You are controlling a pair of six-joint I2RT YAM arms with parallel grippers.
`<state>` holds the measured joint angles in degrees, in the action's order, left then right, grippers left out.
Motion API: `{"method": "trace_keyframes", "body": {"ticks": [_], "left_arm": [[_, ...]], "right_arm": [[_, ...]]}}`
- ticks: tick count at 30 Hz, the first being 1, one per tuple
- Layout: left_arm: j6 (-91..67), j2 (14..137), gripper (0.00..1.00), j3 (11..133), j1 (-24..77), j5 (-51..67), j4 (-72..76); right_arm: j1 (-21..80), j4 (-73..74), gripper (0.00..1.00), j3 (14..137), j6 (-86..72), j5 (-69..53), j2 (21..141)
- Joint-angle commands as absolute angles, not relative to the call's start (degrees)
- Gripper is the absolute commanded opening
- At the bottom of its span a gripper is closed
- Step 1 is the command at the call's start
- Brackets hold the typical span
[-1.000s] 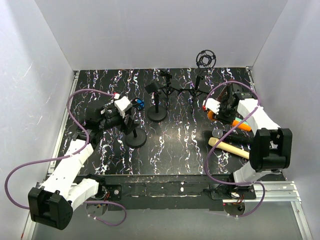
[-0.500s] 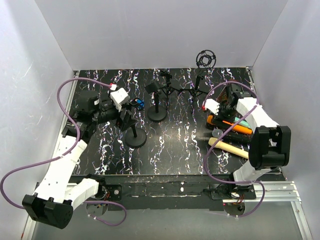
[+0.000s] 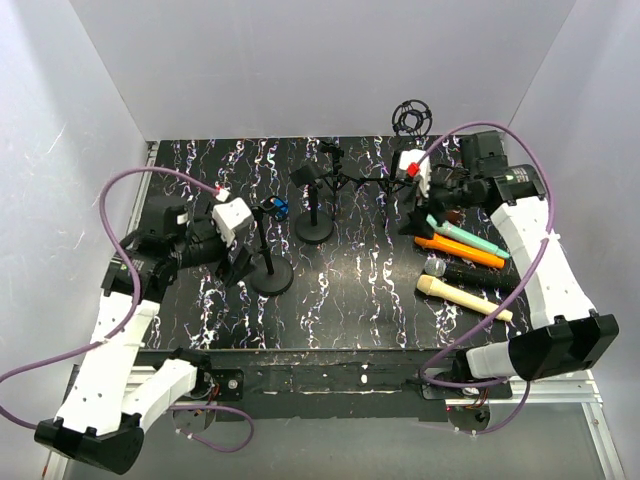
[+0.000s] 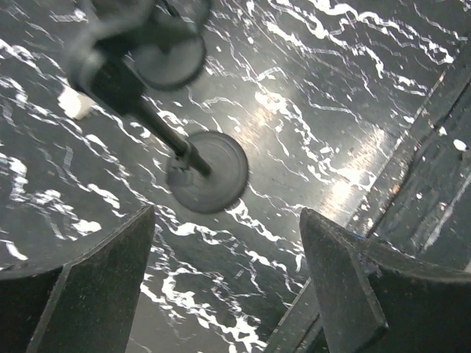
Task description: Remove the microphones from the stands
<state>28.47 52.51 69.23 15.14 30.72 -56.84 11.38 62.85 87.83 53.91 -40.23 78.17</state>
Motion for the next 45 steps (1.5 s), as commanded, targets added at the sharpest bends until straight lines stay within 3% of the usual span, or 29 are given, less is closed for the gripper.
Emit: {"method": "trace_keyframes", "body": {"ticks": [1,5,10,16,19,27,33,37,42,45], "left_arm": [[23.3,51.2,0.77,59.3,15.2,33.4,-53.7],[16.4,51.9,0.73,53.0,14.8,28.3,-42.3],[17.0,51.7,0.74,50.4,12.7,20.1,-38.2],[14.2,48.9,0.77,49.5,9.9,22.9,-41.8],[14.4,47.7,0.78,49.0,7.8,24.1,-42.5],[20.1,46.1,0.79,49.1,5.4,23.6,-43.9],[21.4,46.2,0.79,49.3,5.4,24.6,-45.3],[24.3,47.7,0.78,50.1,5.4,27.6,-45.8],[40.2,49.5,0.74,50.5,5.4,34.8,-46.5],[51.8,49.4,0.71,48.5,5.4,39.4,-43.0]], "right_arm": [[19.3,52.2,0.76,92.0,40.9,-52.1,78.7],[27.1,40.2,0.75,95.4,37.2,-50.3,81.7],[33.8,29.5,0.76,99.1,35.1,-50.9,87.0],[39.6,28.2,0.80,109.8,32.1,-52.5,96.6],[41.4,25.5,0.86,110.7,27.8,-51.4,99.8],[43.2,16.3,0.90,108.1,13.6,-50.9,104.9],[45.3,9.4,0.83,104.2,6.5,-44.8,106.1],[45.4,8.8,0.67,103.5,4.1,-44.1,105.7],[42.9,11.3,0.51,102.5,2.0,-45.1,104.1],[41.5,11.4,0.46,98.9,1.8,-45.5,100.9]]}}
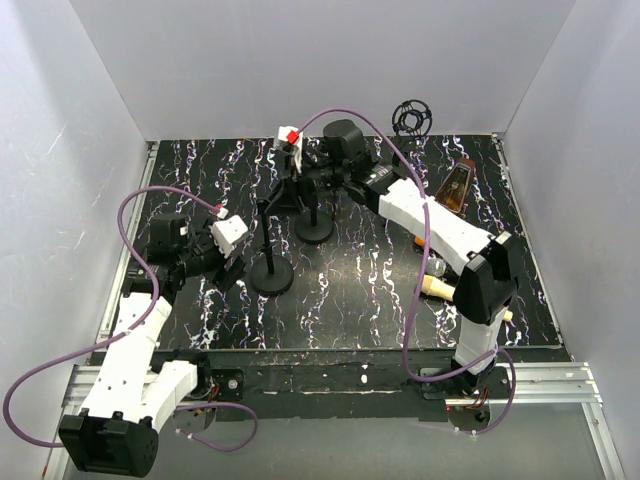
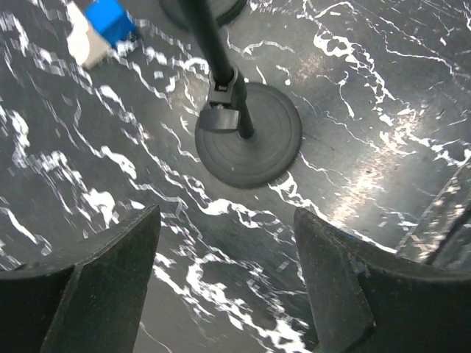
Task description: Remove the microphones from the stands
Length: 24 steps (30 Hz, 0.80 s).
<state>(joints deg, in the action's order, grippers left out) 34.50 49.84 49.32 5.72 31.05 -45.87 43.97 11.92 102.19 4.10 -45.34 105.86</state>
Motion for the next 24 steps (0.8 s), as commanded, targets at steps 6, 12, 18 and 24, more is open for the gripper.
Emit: {"method": "trace_keyframes", "body": {"ticks": [6,12,18,24], "left_arm": [[62.5,50.4,0.65,42.1,7.6,42.6,-28.2],[63.9,53.3,0.56,38.4,13.4,38.4,-18.7],[63.8,56.7,0.50,36.5,16.7,35.2,-12.0],[62.7,59.8,0.40,36.7,18.4,31.4,-7.8]], "right_arm": [[40.7,12.5,0.44,92.1,1.8,-45.4,94.8],[40.2,12.6,0.43,89.0,1.9,-43.7,92.2],[39.3,13.4,0.43,89.2,2.0,-43.7,92.5],[39.2,13.8,0.42,89.6,1.9,-44.2,93.1]]}}
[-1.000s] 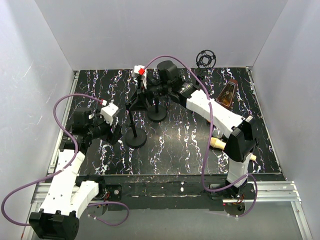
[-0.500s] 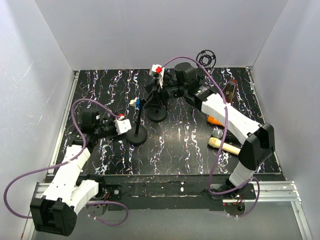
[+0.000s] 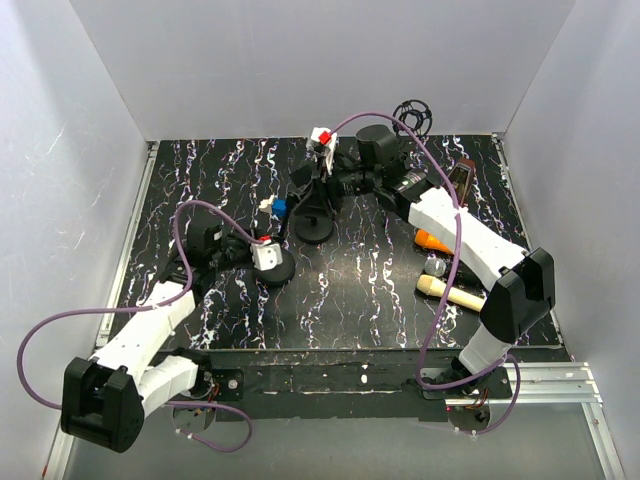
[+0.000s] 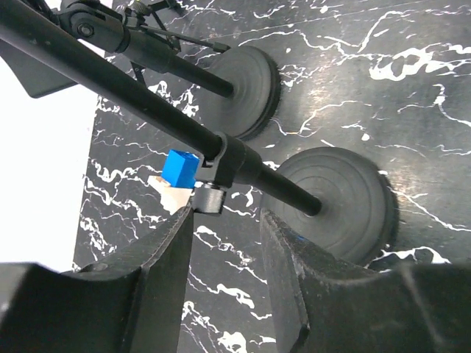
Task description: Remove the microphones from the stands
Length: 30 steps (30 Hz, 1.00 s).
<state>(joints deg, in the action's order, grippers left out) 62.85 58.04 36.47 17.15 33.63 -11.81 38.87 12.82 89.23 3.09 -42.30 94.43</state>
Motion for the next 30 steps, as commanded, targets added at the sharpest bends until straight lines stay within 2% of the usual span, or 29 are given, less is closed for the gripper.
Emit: {"method": "trace_keyframes", "body": {"ticks": [1,7,12,15,16,18,21,22,24,27,30], "left_arm": [[62.4,60.1,0.40,36.8,18.4,31.3,-7.5],[62.4,60.8,0.37,37.1,18.9,32.5,-6.9],[62.6,62.0,0.17,37.7,19.2,31.6,-7.9],[61.6,61.7,0.00,38.8,19.2,30.7,-9.4],[60.4,61.6,0.00,39.7,19.2,30.2,-10.2],[55.2,62.7,0.00,43.7,19.2,30.5,-14.4],[39.5,67.0,0.00,52.6,19.1,30.7,-22.8],[33.2,68.7,0.00,55.6,18.6,32.3,-25.5],[17.6,72.6,0.00,61.3,15.8,43.2,-31.6],[3.0,73.6,0.00,60.5,14.0,48.1,-29.8],[-4.0,76.0,0.00,59.1,11.4,54.6,-30.0]], "right_arm": [[39.2,13.8,0.42,89.7,1.9,-44.2,93.2],[39.2,14.1,0.41,90.0,2.0,-44.2,93.4],[39.2,14.2,0.41,89.8,2.2,-44.2,93.2],[39.2,14.8,0.40,89.8,3.2,-44.3,92.8],[39.1,14.9,0.40,89.7,3.7,-44.3,92.4],[39.2,15.2,0.39,89.5,5.4,-44.6,91.7],[39.2,17.0,0.37,89.3,10.0,-45.5,90.1],[39.2,17.3,0.36,89.3,11.4,-45.9,89.5],[39.4,19.3,0.34,89.0,15.5,-47.2,87.8],[39.7,20.9,0.32,88.6,19.4,-47.6,86.7],[40.2,22.3,0.30,88.1,21.9,-48.0,86.0]]}}
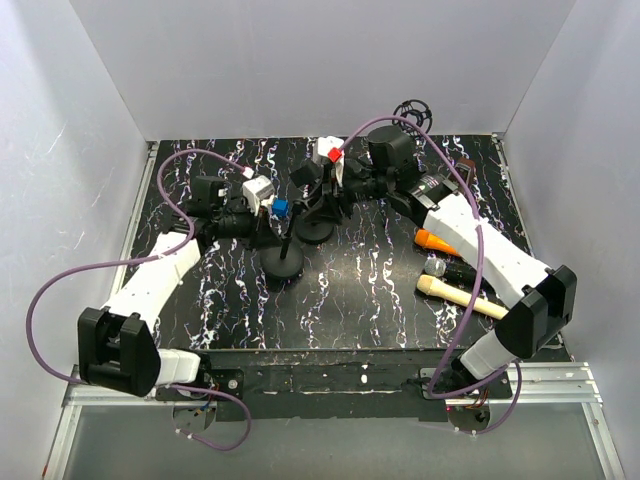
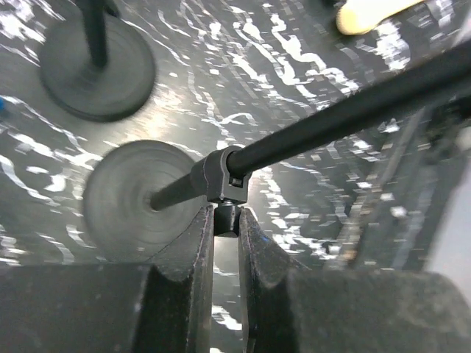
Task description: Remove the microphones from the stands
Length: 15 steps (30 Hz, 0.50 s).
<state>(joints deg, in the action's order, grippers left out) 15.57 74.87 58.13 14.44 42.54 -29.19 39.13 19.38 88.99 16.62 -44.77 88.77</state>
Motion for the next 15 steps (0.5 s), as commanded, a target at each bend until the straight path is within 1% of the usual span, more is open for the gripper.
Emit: {"method": "trace_keyframes", "body": {"ticks": [1,2,3,4,6,8,9,11,12,13,14,15], "left_arm": [[-7.1,77.9,0.00,59.1,9.7,56.5,-30.5],[-9.0,80.0,0.00,59.1,8.6,59.3,-31.4],[-12.4,83.6,0.00,59.2,6.0,64.6,-31.9],[-16.2,89.7,0.00,59.5,4.5,70.3,-32.7],[-25.3,97.2,0.00,59.5,3.1,79.6,-33.6],[-40.5,96.9,0.00,55.2,1.7,82.7,-18.0],[-46.4,96.5,0.00,54.4,1.0,82.8,-14.1],[-55.2,98.5,0.00,53.9,0.3,83.0,-14.4],[-62.5,99.3,0.08,52.0,0.1,83.8,-11.5],[-68.6,99.7,0.21,50.9,0.1,84.3,-6.7],[-64.9,99.9,0.32,51.8,-1.9,83.5,-10.9],[-62.6,99.8,0.40,52.1,-2.6,82.6,-11.9]], "right_arm": [[40.3,22.8,0.30,87.9,22.4,-48.0,86.0],[40.5,23.0,0.30,87.7,23.2,-48.0,85.7],[40.7,23.3,0.29,87.6,23.6,-48.1,85.6],[40.9,23.6,0.29,87.5,24.3,-48.1,85.3],[41.2,24.0,0.29,87.2,25.0,-47.9,85.0],[41.4,24.3,0.29,86.9,25.6,-47.8,84.6],[41.5,24.3,0.29,86.8,25.8,-47.7,84.6],[41.6,24.4,0.29,86.8,25.9,-47.6,84.7],[41.6,24.4,0.29,86.8,26.0,-47.5,84.8],[41.6,24.3,0.29,86.8,26.0,-47.5,84.9],[41.6,24.3,0.29,86.8,25.9,-47.5,85.1],[41.6,24.3,0.29,86.8,25.9,-47.5,85.1]]}}
